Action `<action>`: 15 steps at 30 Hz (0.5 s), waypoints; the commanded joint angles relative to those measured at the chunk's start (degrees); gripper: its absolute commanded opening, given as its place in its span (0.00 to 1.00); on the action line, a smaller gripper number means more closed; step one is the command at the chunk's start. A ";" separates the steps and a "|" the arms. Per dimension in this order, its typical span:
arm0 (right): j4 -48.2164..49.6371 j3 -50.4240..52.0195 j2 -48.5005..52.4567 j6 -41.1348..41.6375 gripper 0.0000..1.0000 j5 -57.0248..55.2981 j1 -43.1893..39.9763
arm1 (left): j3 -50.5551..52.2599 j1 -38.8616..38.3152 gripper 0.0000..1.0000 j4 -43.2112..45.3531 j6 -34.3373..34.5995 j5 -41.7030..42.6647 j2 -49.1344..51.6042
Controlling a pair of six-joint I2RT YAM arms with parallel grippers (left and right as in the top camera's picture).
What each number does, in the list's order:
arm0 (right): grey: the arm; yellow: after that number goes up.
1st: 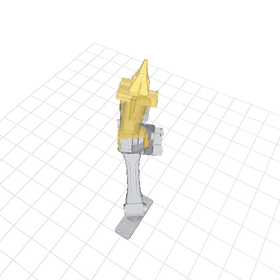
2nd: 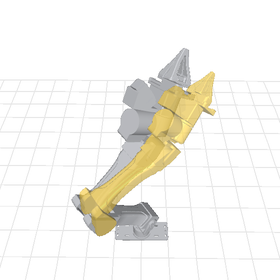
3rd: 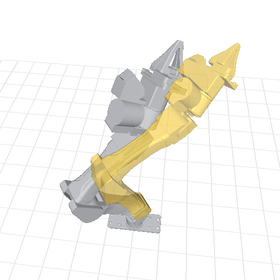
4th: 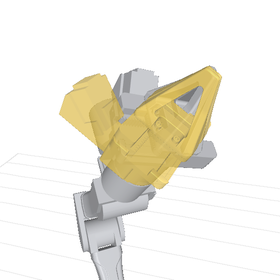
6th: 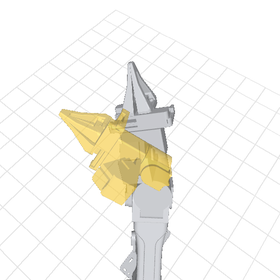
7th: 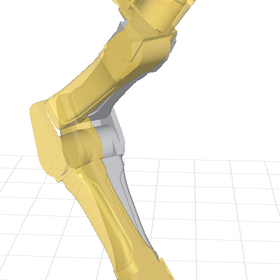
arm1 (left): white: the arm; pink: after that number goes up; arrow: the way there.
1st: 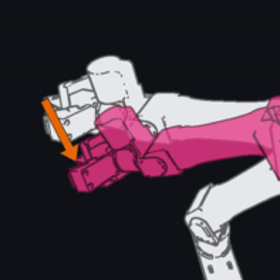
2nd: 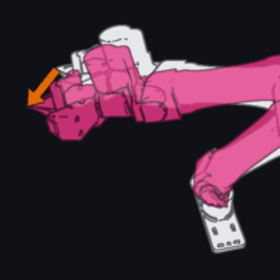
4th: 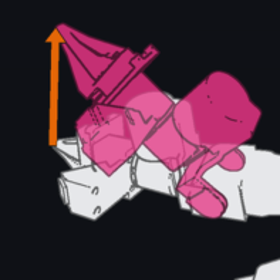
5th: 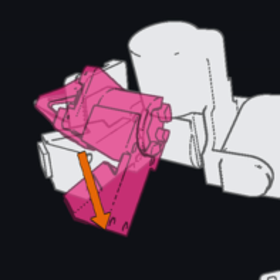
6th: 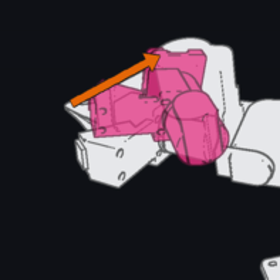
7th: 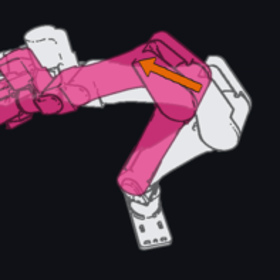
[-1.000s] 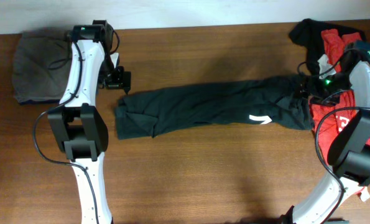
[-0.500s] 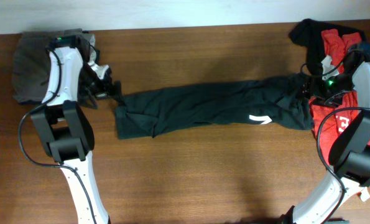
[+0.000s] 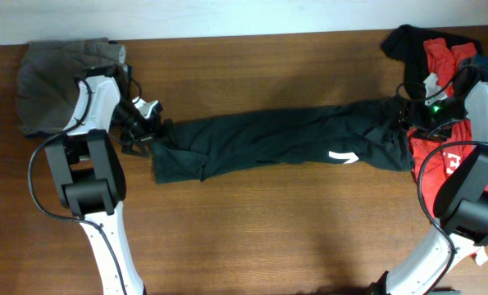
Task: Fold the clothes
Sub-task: 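Grasp the left end of the folded strip with the left gripper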
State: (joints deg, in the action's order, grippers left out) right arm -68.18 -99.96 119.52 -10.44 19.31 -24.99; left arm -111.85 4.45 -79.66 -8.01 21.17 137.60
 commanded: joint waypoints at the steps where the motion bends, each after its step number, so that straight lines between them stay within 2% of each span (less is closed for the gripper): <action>1: -0.17 -0.98 -0.87 0.20 0.70 -0.31 -0.15 | 5.73 -2.60 0.83 5.03 4.15 -1.51 1.25; 5: 0.00 -0.98 -0.87 0.20 0.70 -0.31 -0.15 | 9.49 -3.93 0.62 10.19 9.70 -6.91 1.25; 7: 0.07 -0.98 -0.87 0.22 0.70 -0.31 -0.15 | 10.51 -4.33 0.35 11.58 11.54 -9.51 1.25; 10: 0.11 -0.98 -0.87 0.22 0.70 -0.31 -0.15 | 11.17 -4.52 0.11 12.55 14.34 -13.81 1.25; 13: 0.02 -0.98 -0.87 0.42 0.69 -0.28 -0.15 | 11.19 -4.15 0.01 13.03 14.88 -17.07 1.25; 15: -0.02 -0.98 -0.87 0.42 0.70 -0.28 -0.15 | 11.08 -3.34 0.01 12.98 14.88 -18.21 1.22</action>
State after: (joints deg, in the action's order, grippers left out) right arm -68.14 -99.96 119.52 -10.48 19.31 -24.99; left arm -103.92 0.21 -68.58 4.84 12.69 133.49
